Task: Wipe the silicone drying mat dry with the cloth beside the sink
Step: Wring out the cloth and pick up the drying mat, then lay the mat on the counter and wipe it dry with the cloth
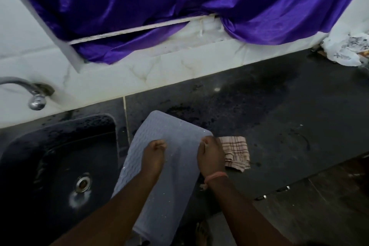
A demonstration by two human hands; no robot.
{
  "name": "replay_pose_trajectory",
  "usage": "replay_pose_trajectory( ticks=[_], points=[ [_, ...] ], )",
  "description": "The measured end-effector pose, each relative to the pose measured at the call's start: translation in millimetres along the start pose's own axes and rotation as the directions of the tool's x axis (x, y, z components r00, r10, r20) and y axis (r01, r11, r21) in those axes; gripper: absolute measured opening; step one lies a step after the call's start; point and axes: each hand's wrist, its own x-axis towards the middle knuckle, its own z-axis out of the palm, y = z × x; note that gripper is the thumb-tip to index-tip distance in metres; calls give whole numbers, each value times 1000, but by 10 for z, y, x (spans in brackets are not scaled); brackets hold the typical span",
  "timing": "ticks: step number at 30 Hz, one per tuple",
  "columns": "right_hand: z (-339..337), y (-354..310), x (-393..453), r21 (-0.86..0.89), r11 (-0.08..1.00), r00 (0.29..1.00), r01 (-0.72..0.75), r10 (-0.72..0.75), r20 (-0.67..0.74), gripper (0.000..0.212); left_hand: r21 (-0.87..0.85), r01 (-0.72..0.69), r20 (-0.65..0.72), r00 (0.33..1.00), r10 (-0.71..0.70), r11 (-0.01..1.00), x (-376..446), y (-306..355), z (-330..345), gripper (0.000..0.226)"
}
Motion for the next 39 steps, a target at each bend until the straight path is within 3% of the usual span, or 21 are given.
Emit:
replay_pose_trajectory(
  ticks=[3,5,9,12,16,21,23,27,32,39],
  points=[
    [182,-118,-21,-234,951,946,-204,253,203,37,-46,111,-280,953,-119,993,7,-335,-693,21],
    [296,-187,-47,-303,918,919,-255,327,218,50,-83,185,-382,902,-203,979,0,-608,-1032,18],
    [381,-340,-29,-271,867,871,-418,467,153,83,-53,254,-337,906,-257,966,-169,-723,-1321,28],
    [364,-329,23,-176,831,829,-528,549,105,81,-28,345,-193,919,-343,938,-208,-797,-1363,35],
    [291,-303,60,-66,915,888,-399,403,221,23,-280,379,-71,908,-413,882,-200,-965,-1374,11],
    [310,-435,-66,11,947,925,-321,311,219,18,-339,487,228,873,-432,805,-169,-895,-1356,37],
    [313,-517,-109,104,949,935,-297,267,233,12,-333,513,274,855,-440,791,-140,-871,-1355,45],
    [354,-625,-154,310,923,965,-226,170,199,9,-464,432,221,902,-371,773,-105,-853,-1428,46],
    [400,-944,-201,514,846,976,-145,36,216,15,-560,311,37,935,-352,768,-82,-876,-1571,29],
    [369,-1531,-232,672,740,980,-28,-111,164,23,-701,252,8,938,-345,668,-42,-944,-1750,30]
  ],
)
